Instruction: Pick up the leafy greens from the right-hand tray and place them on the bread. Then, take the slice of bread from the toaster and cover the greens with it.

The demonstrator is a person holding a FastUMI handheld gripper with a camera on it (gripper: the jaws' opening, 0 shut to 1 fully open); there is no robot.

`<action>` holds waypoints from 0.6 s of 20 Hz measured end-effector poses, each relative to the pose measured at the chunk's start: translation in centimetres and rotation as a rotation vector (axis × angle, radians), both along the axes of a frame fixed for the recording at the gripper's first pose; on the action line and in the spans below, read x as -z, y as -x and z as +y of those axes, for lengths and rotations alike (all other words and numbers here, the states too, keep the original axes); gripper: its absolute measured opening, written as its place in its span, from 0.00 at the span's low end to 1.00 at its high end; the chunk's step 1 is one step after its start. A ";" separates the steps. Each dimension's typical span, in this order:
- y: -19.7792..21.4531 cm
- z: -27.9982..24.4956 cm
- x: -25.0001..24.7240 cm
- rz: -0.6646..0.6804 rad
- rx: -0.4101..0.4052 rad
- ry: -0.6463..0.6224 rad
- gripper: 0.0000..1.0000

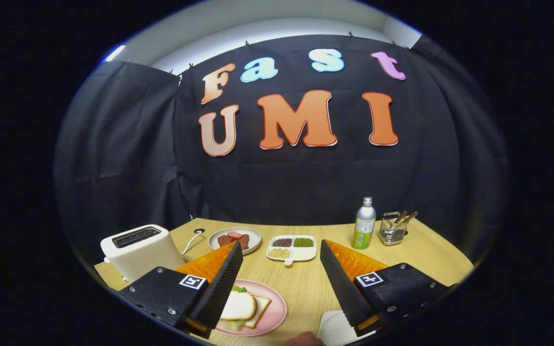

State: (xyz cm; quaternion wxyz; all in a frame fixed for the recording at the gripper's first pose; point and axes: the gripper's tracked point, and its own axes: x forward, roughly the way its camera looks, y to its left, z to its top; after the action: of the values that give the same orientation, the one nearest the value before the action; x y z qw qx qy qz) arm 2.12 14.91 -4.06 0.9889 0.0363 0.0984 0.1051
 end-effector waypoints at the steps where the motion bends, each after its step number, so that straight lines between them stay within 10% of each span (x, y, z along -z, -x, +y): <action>1: 0.1 0.0 -0.4 -0.028 0.009 0.006 0.97; 12: 1.0 0.9 -3.4 -0.211 0.008 0.062 0.97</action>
State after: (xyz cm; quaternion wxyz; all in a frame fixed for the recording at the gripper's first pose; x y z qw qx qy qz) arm 1.13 15.81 -0.64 0.9948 -0.0054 -0.0032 0.1015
